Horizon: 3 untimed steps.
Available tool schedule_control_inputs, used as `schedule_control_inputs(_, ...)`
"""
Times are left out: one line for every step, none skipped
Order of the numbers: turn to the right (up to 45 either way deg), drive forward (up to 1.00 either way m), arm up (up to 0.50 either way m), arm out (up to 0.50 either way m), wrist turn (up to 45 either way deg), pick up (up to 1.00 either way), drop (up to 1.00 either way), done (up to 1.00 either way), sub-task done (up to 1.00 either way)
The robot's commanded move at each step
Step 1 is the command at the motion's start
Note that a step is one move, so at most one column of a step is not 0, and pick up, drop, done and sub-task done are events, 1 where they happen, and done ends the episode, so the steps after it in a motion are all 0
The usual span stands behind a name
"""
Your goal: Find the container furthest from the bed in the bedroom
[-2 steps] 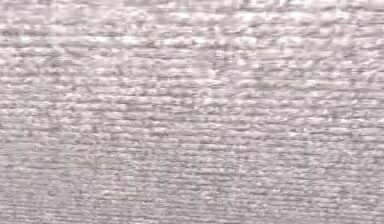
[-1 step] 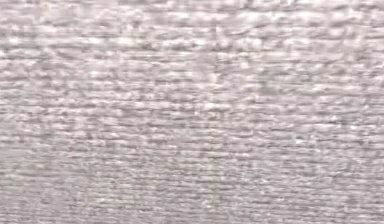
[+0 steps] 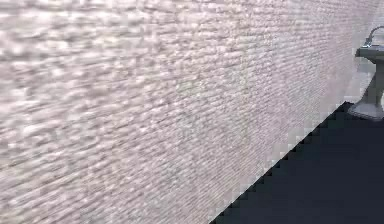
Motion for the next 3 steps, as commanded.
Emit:
schedule_control_inputs(45.0, 0.0, 0.0, 0.0, 0.0, 0.0, 0.0, 0.0, 0.0)
schedule_control_inputs(3.0, 0.0, 0.0, 0.0, 0.0, 0.0, 0.0, 0.0, 0.0)
schedule_control_inputs(0.0, 0.75, 0.0, 0.0, 0.0, 0.0, 0.0, 0.0, 0.0)
